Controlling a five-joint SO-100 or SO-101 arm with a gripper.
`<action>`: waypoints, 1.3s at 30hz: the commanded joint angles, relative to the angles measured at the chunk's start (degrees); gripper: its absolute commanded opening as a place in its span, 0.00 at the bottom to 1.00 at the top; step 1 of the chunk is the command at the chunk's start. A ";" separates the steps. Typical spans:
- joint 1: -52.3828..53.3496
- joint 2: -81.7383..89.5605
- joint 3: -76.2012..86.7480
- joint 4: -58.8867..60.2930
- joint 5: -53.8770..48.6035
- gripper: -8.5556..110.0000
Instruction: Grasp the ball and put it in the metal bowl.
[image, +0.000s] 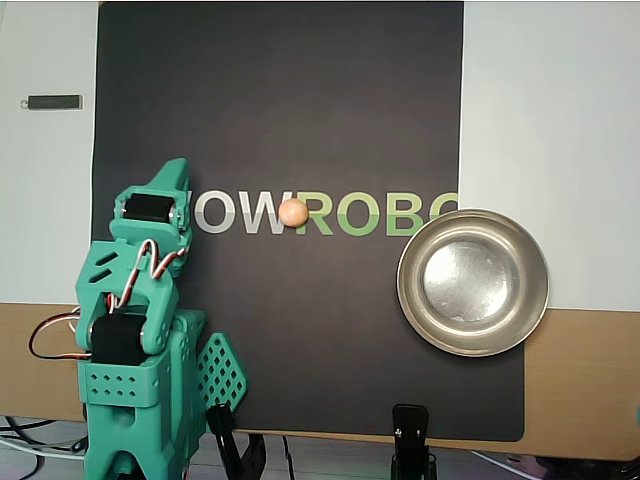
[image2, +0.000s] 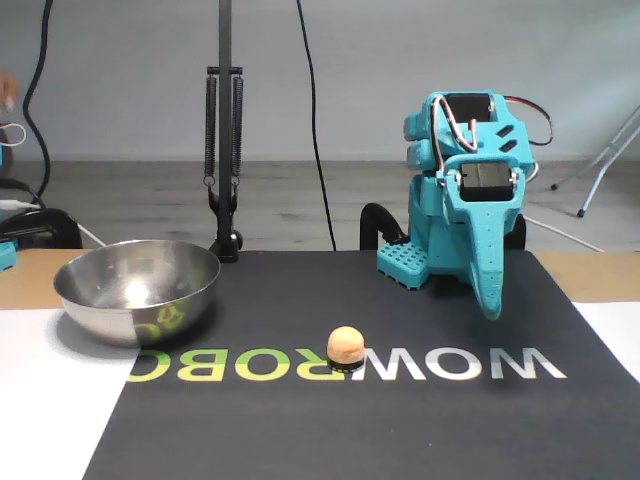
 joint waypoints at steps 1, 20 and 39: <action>0.00 3.16 1.93 0.00 -0.26 0.07; -0.44 3.16 2.02 0.00 -0.26 0.07; 0.00 -0.53 -1.14 0.62 -0.18 0.07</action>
